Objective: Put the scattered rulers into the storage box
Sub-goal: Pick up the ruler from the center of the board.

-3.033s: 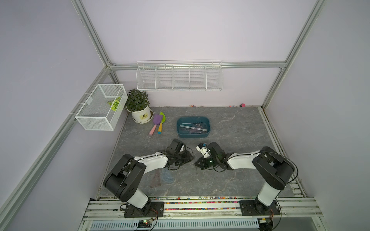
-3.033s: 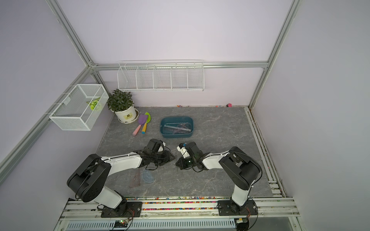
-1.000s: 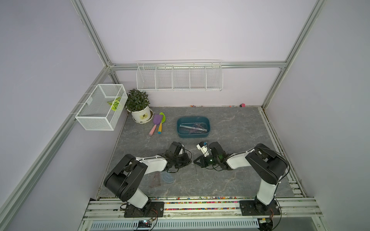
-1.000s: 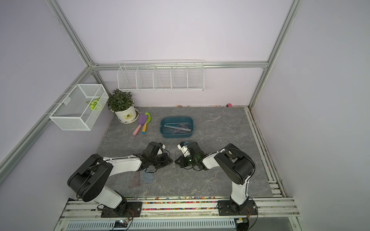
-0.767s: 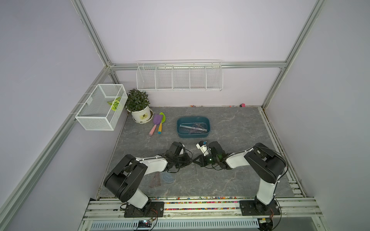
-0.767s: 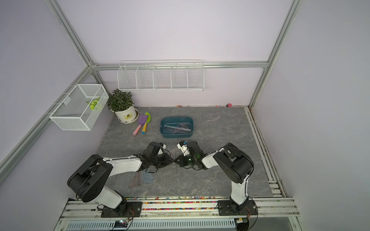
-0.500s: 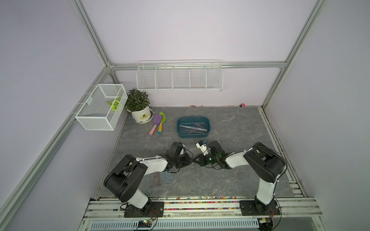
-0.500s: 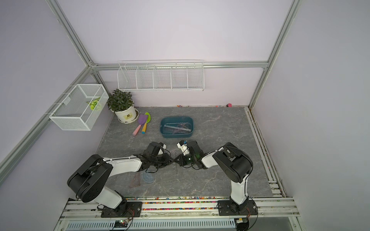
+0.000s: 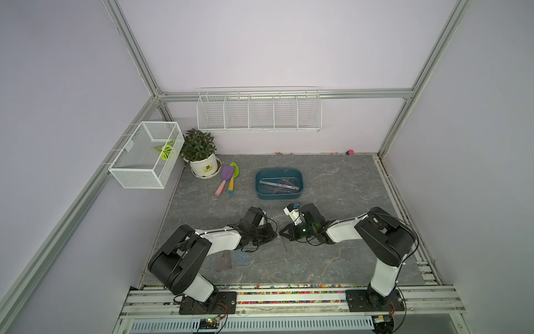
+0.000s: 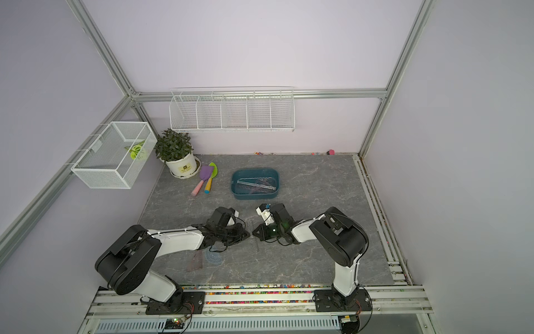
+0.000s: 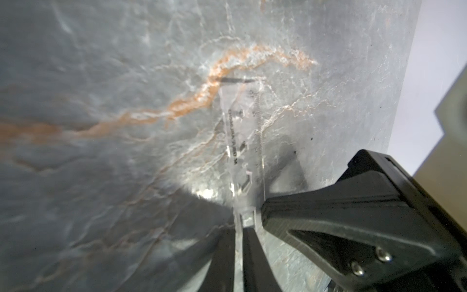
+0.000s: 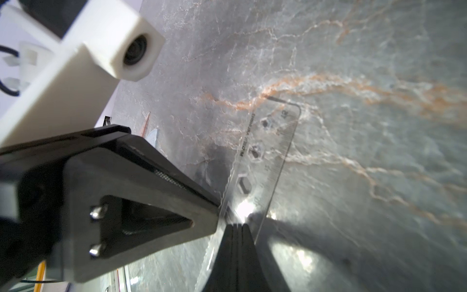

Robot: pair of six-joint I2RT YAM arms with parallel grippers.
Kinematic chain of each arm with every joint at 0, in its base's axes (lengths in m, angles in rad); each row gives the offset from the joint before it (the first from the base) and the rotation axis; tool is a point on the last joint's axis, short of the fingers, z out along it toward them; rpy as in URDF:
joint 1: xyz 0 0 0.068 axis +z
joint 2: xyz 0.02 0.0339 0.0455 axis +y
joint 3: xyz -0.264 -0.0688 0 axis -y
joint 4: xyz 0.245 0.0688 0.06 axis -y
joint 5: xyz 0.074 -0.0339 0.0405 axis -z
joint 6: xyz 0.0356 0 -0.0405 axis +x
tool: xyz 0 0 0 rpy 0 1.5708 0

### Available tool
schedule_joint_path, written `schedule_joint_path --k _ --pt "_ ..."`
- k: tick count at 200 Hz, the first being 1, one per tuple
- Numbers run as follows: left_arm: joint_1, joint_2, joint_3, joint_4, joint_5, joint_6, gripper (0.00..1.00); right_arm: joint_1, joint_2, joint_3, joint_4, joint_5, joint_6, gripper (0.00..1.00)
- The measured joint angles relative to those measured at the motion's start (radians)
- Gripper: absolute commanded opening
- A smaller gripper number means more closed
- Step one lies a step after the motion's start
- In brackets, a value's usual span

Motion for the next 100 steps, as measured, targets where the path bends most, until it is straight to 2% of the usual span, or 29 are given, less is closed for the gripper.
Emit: schedule_joint_path --k 51,100 --pt "0.000 0.002 -0.002 0.005 0.007 0.000 0.14 0.000 -0.038 0.000 -0.093 0.016 0.002 0.02" --pt "0.000 0.002 -0.002 0.006 0.008 0.000 0.14 0.000 -0.039 0.001 -0.102 0.015 0.002 0.02"
